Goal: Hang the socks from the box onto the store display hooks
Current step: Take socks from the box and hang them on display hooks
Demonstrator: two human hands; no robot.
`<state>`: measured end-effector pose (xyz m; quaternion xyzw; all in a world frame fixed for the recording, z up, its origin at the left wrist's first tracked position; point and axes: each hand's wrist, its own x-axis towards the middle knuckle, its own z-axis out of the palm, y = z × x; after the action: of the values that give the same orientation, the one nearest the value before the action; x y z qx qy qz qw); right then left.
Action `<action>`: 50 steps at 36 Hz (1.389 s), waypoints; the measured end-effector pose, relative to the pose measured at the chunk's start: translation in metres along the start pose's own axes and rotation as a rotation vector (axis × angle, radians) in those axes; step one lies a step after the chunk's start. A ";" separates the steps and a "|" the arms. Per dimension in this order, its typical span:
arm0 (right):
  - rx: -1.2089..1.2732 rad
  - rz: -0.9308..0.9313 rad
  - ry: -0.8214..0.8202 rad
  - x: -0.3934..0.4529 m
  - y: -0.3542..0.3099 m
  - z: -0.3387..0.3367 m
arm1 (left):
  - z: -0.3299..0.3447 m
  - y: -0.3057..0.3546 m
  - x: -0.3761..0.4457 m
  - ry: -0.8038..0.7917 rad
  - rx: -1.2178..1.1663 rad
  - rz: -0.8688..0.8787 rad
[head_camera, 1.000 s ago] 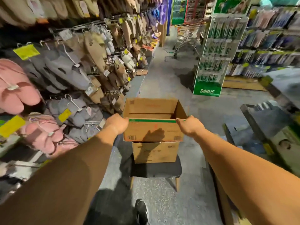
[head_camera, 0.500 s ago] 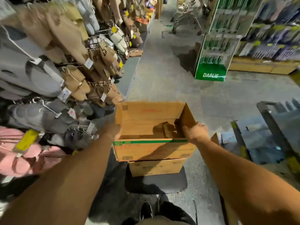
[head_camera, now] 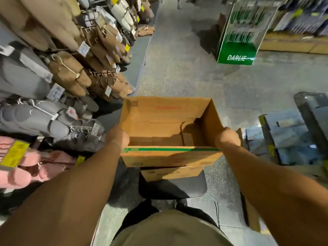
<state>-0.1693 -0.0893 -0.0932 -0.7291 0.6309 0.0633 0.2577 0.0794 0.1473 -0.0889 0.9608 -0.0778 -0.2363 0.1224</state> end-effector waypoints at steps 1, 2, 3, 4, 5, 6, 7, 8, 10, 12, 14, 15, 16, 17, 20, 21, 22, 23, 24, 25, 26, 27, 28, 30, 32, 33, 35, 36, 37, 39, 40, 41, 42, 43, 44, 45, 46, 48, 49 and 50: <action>0.035 0.021 0.013 -0.006 0.002 -0.003 | -0.003 0.001 0.001 0.009 -0.011 0.019; 0.060 0.029 0.025 -0.011 0.005 -0.005 | -0.008 0.004 0.000 0.026 -0.004 0.059; 0.086 0.040 0.045 -0.015 0.012 -0.005 | -0.011 0.007 0.000 0.042 0.015 0.110; 0.112 0.067 0.059 -0.023 0.017 -0.006 | -0.015 0.012 -0.006 0.058 0.041 0.158; 0.133 0.095 0.082 -0.029 0.025 -0.007 | -0.018 0.016 -0.008 0.070 0.061 0.194; 0.150 0.131 0.098 -0.039 0.031 -0.010 | -0.019 0.022 -0.013 0.072 0.102 0.232; 0.169 0.163 0.119 -0.047 0.040 -0.012 | -0.022 0.028 -0.021 0.063 0.130 0.253; 0.195 0.196 0.144 -0.060 0.048 -0.015 | -0.024 0.033 -0.027 0.078 0.154 0.295; 0.245 0.239 0.197 -0.081 0.069 -0.018 | -0.024 0.041 -0.036 0.069 0.125 0.354; 0.293 0.299 0.240 -0.106 0.093 -0.020 | -0.019 0.050 -0.049 0.065 0.145 0.426; 0.343 0.358 0.291 -0.132 0.122 -0.022 | -0.008 0.061 -0.068 0.049 0.121 0.489; 0.366 0.384 0.315 -0.144 0.138 -0.023 | -0.003 0.067 -0.081 0.023 0.109 0.518; 0.390 0.416 0.337 -0.159 0.154 -0.025 | 0.006 0.074 -0.093 0.004 0.102 0.571; 0.408 0.452 0.363 -0.170 0.172 -0.026 | 0.014 0.081 -0.106 -0.019 0.112 0.613; 0.450 0.582 0.405 -0.211 0.227 -0.028 | 0.043 0.104 -0.152 -0.091 0.183 0.720; 0.469 0.623 0.413 -0.224 0.247 -0.028 | 0.055 0.110 -0.169 -0.110 0.198 0.756; 0.488 0.666 0.422 -0.238 0.266 -0.027 | 0.067 0.117 -0.187 -0.123 0.214 0.796; 0.510 0.708 0.435 -0.252 0.285 -0.026 | 0.078 0.122 -0.205 -0.137 0.241 0.833; 0.532 0.752 0.454 -0.268 0.304 -0.024 | 0.091 0.127 -0.225 -0.159 0.266 0.872; 0.556 0.793 0.472 -0.283 0.324 -0.022 | 0.106 0.131 -0.244 -0.181 0.288 0.914; 0.576 0.831 0.486 -0.299 0.341 -0.018 | 0.120 0.134 -0.264 -0.203 0.306 0.951; 0.592 0.875 0.492 -0.315 0.359 -0.014 | 0.134 0.135 -0.284 -0.225 0.324 0.977; 0.606 0.924 0.494 -0.332 0.376 -0.010 | 0.149 0.134 -0.305 -0.247 0.337 0.998; 0.622 1.003 0.518 -0.362 0.409 0.001 | 0.182 0.129 -0.339 -0.295 0.346 1.027; 0.608 1.059 0.536 -0.386 0.443 0.013 | 0.218 0.122 -0.367 -0.336 0.365 1.062; 0.599 1.090 0.531 -0.395 0.459 0.019 | 0.237 0.118 -0.381 -0.353 0.386 1.081; 0.584 1.148 0.518 -0.412 0.491 0.032 | 0.273 0.105 -0.405 -0.384 0.424 1.101; 0.575 1.172 0.508 -0.419 0.507 0.038 | 0.291 0.098 -0.417 -0.395 0.446 1.101; 0.565 1.190 0.494 -0.424 0.523 0.045 | 0.309 0.091 -0.427 -0.404 0.462 1.105; 0.543 1.209 0.468 -0.430 0.554 0.060 | 0.344 0.076 -0.443 -0.425 0.471 1.079; 0.538 1.212 0.460 -0.429 0.570 0.069 | 0.362 0.068 -0.449 -0.431 0.472 1.062; 0.535 1.217 0.451 -0.427 0.586 0.079 | 0.381 0.061 -0.453 -0.436 0.472 1.051; 0.529 1.224 0.440 -0.424 0.602 0.090 | 0.401 0.055 -0.456 -0.442 0.475 1.043; 0.525 1.234 0.431 -0.421 0.616 0.102 | 0.420 0.049 -0.459 -0.448 0.477 1.038; 0.521 1.244 0.429 -0.416 0.630 0.115 | 0.439 0.044 -0.460 -0.451 0.477 1.033; 0.519 1.252 0.426 -0.410 0.643 0.130 | 0.459 0.039 -0.460 -0.448 0.479 1.030; 0.522 1.256 0.419 -0.404 0.657 0.146 | 0.479 0.035 -0.460 -0.444 0.490 1.025; 0.533 1.266 0.410 -0.389 0.683 0.182 | 0.524 0.026 -0.455 -0.434 0.506 1.031; 0.534 1.272 0.411 -0.380 0.696 0.203 | 0.549 0.021 -0.450 -0.431 0.515 1.042; 0.534 1.277 0.414 -0.370 0.709 0.225 | 0.575 0.016 -0.444 -0.428 0.530 1.055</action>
<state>-0.8648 0.2914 -0.3423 -0.1274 0.9637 -0.0944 0.2150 -0.5831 0.1095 -0.3848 0.7221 -0.6203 -0.3038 -0.0380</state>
